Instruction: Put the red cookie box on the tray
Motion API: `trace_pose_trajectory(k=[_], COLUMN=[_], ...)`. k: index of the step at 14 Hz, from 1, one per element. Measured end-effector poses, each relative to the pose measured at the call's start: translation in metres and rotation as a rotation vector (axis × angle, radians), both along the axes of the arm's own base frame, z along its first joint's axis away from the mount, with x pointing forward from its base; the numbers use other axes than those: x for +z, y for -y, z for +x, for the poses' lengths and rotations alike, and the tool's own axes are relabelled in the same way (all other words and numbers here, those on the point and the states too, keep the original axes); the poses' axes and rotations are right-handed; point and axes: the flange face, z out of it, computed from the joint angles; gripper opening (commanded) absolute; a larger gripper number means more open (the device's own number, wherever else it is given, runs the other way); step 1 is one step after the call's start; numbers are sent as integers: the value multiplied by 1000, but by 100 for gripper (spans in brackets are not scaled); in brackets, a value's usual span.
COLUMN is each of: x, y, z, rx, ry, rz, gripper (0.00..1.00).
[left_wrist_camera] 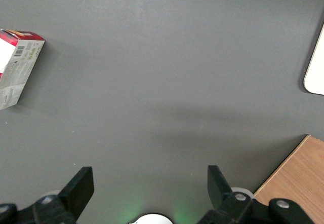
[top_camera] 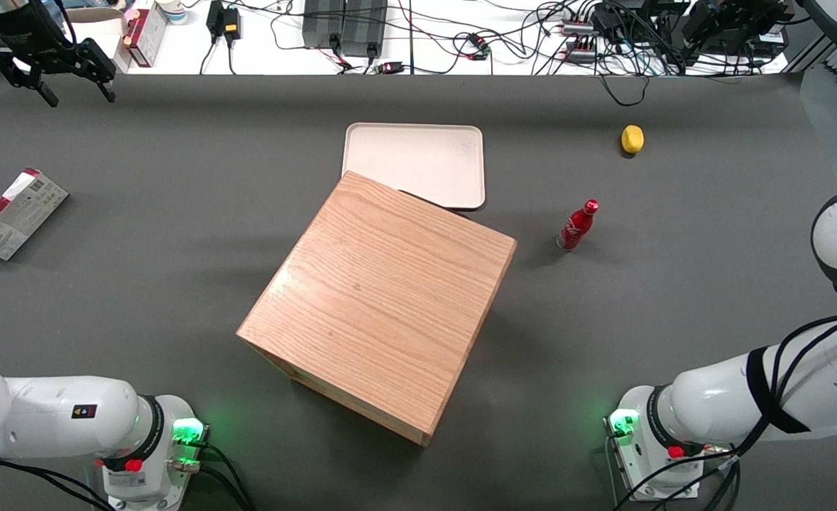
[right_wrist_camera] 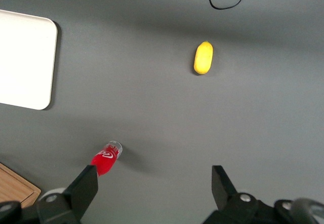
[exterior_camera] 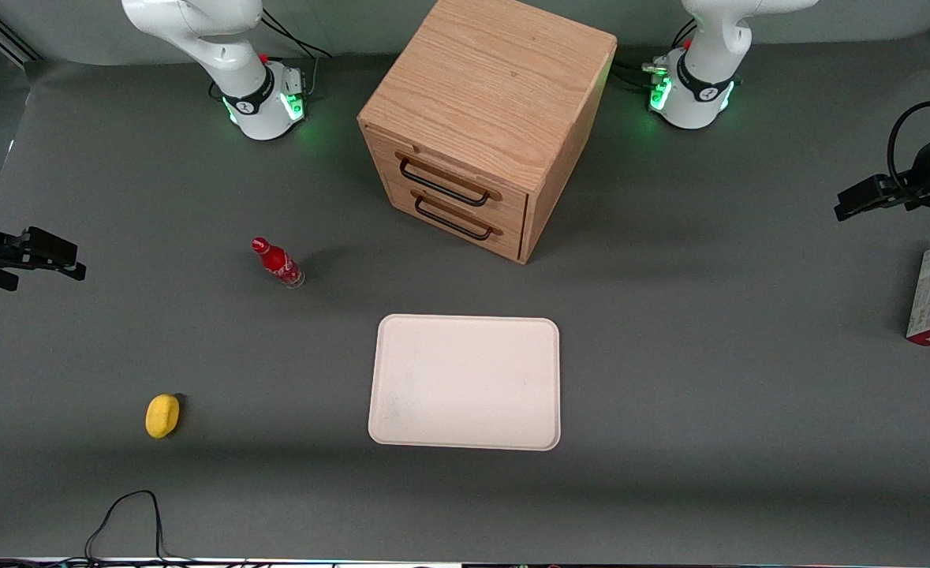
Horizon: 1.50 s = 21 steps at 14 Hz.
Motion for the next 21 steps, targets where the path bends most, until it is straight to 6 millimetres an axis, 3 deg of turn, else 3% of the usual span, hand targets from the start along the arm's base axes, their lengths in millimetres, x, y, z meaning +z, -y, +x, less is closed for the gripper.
trace_pose_trajectory(k=[4,10,13,21], x=[3,-1,-2,-42], y=[-3,-33,-75,-235], z=[0,-9,-17,-41], rx=[14,38,52,-77], ry=[4,-52,-67,-81], rz=[-3,-11,-23,-25], gripper=[100,100,100,100])
